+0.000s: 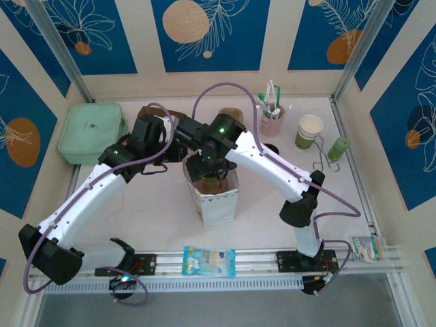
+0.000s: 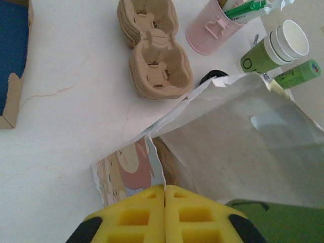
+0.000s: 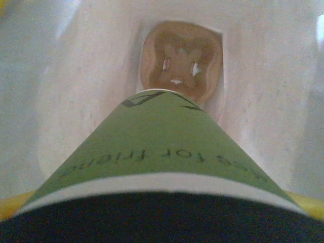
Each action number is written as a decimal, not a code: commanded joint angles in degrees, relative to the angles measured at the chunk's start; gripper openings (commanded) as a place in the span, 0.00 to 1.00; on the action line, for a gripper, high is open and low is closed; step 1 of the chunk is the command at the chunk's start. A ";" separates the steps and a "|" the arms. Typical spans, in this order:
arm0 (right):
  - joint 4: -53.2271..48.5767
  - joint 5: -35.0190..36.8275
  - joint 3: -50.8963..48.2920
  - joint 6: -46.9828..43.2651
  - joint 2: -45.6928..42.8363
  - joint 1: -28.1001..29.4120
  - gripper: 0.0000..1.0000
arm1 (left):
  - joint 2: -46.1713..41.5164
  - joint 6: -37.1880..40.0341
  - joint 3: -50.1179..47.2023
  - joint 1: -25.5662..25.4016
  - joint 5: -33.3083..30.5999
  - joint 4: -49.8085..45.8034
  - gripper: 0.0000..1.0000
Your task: Pack the takeout coffee
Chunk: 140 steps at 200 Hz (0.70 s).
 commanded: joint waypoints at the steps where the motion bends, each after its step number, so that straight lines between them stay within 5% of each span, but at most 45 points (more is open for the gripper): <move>1: -0.87 -2.85 -3.68 0.98 -1.56 1.03 0.27 | -0.49 0.18 -0.20 -0.84 -0.97 -0.43 0.09; 140: 0.06 1.55 -13.05 7.54 -3.46 0.04 0.27 | -3.46 -3.36 -2.34 -2.18 -2.32 -0.21 0.01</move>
